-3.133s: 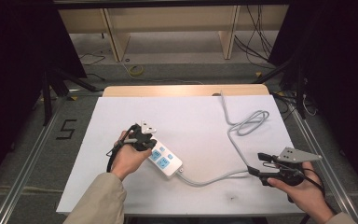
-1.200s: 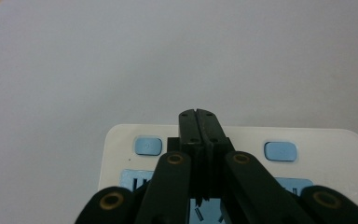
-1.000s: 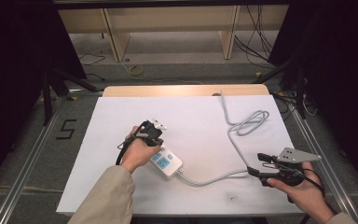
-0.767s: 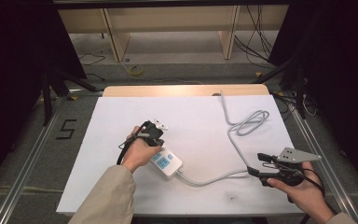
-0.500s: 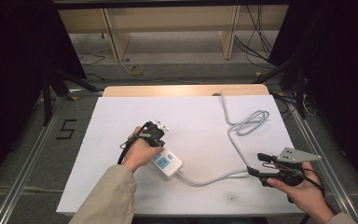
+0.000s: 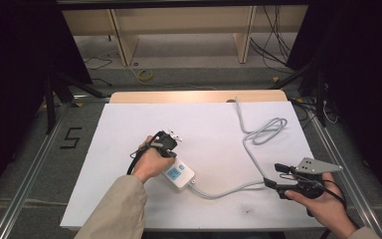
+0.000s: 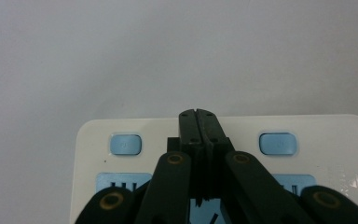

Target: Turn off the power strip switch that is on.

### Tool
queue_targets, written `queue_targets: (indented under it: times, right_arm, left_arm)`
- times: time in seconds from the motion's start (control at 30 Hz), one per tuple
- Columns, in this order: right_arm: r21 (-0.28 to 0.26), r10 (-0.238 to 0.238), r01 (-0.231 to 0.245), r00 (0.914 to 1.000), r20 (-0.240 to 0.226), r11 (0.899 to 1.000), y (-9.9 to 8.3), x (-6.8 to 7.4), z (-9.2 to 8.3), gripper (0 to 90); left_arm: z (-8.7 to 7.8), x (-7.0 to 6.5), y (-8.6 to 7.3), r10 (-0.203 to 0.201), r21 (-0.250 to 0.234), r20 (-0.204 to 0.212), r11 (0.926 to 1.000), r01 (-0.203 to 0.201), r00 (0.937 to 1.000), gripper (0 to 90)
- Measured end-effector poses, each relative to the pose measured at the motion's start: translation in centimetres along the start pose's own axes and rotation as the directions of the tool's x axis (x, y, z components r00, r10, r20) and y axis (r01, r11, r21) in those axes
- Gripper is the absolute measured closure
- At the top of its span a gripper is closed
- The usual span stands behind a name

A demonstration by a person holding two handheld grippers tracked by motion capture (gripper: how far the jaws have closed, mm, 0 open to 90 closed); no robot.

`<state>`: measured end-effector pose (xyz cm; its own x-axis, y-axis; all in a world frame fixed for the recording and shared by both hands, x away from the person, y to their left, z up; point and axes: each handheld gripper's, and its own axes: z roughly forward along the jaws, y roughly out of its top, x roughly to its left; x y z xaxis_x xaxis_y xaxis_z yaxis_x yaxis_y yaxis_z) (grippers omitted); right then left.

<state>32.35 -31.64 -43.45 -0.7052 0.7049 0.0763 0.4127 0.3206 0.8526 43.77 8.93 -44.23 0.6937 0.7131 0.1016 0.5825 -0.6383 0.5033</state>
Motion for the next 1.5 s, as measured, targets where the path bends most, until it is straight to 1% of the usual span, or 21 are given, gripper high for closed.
queue_targets:
  times: [0.1,0.23,0.43,0.5,0.57,0.63,0.73,0.8,0.93,1.0,1.13,1.3,1.5]
  right_arm:
    - [0.000,0.000,0.000,1.0000,0.000,1.000,0.0,0.0,0.0,31.4]
    - [0.002,0.001,-0.001,1.0000,-0.001,1.000,0.0,0.0,0.0,31.4]
    - [0.002,-0.004,0.004,1.0000,-0.004,1.000,0.0,0.0,0.0,31.4]
    - [0.003,-0.004,0.004,1.0000,-0.003,1.000,0.0,0.0,0.0,31.4]
    - [0.003,-0.004,0.004,1.0000,-0.004,1.000,0.0,0.0,0.1,31.4]
    - [0.003,-0.004,0.004,1.0000,-0.004,1.000,0.0,0.0,0.1,31.5]
    - [0.003,-0.005,0.005,1.0000,-0.004,1.000,0.0,0.0,0.1,31.4]
    - [0.005,-0.005,0.005,1.0000,-0.005,1.000,0.0,0.0,0.1,31.5]
    - [0.006,-0.005,0.005,1.0000,-0.006,1.000,0.0,0.0,0.1,31.4]
    - [0.006,-0.006,0.006,1.0000,-0.005,1.000,0.0,0.0,0.1,31.4]
    - [0.008,-0.005,0.005,1.0000,-0.006,1.000,-0.1,0.1,0.1,31.5]
    - [0.010,-0.005,0.005,1.0000,-0.008,1.000,-0.1,0.1,0.1,31.4]
    - [0.012,-0.004,0.004,1.0000,-0.009,1.000,-0.1,0.1,0.1,31.4]
  left_arm:
    - [0.0,0.0,0.1,0.004,0.008,0.001,1.0000,-0.004,1.0000,89.8]
    - [0.0,0.0,0.3,-0.006,0.020,0.006,0.9998,0.006,1.0000,89.8]
    - [0.1,0.0,0.5,-0.003,0.039,0.009,0.9992,0.002,1.0000,89.8]
    - [0.1,0.0,0.6,-0.010,0.042,0.013,0.9991,0.009,0.9999,89.8]
    - [0.1,0.1,0.6,-0.005,0.048,0.017,0.9988,0.004,0.9998,89.8]
    - [0.1,0.0,0.7,-0.011,0.052,0.015,0.9986,0.010,0.9998,89.8]
    - [0.1,0.1,0.9,0.006,0.072,0.015,0.9974,-0.007,0.9999,89.8]
    - [0.1,0.0,1.0,-0.001,0.073,0.009,0.9973,0.001,1.0000,89.8]
    - [0.1,0.0,1.2,0.011,0.091,0.003,0.9958,-0.011,0.9999,89.9]
    - [0.2,-0.1,1.2,0.007,0.090,0.002,0.9959,-0.007,1.0000,89.9]
    - [0.2,-0.2,1.3,0.022,0.102,-0.006,0.9946,-0.021,0.9997,89.9]
    - [0.2,-0.2,1.4,0.013,0.108,-0.001,0.9940,-0.013,0.9999,89.9]
    - [0.2,-0.4,1.5,0.022,0.110,-0.012,0.9937,-0.021,0.9997,89.8]
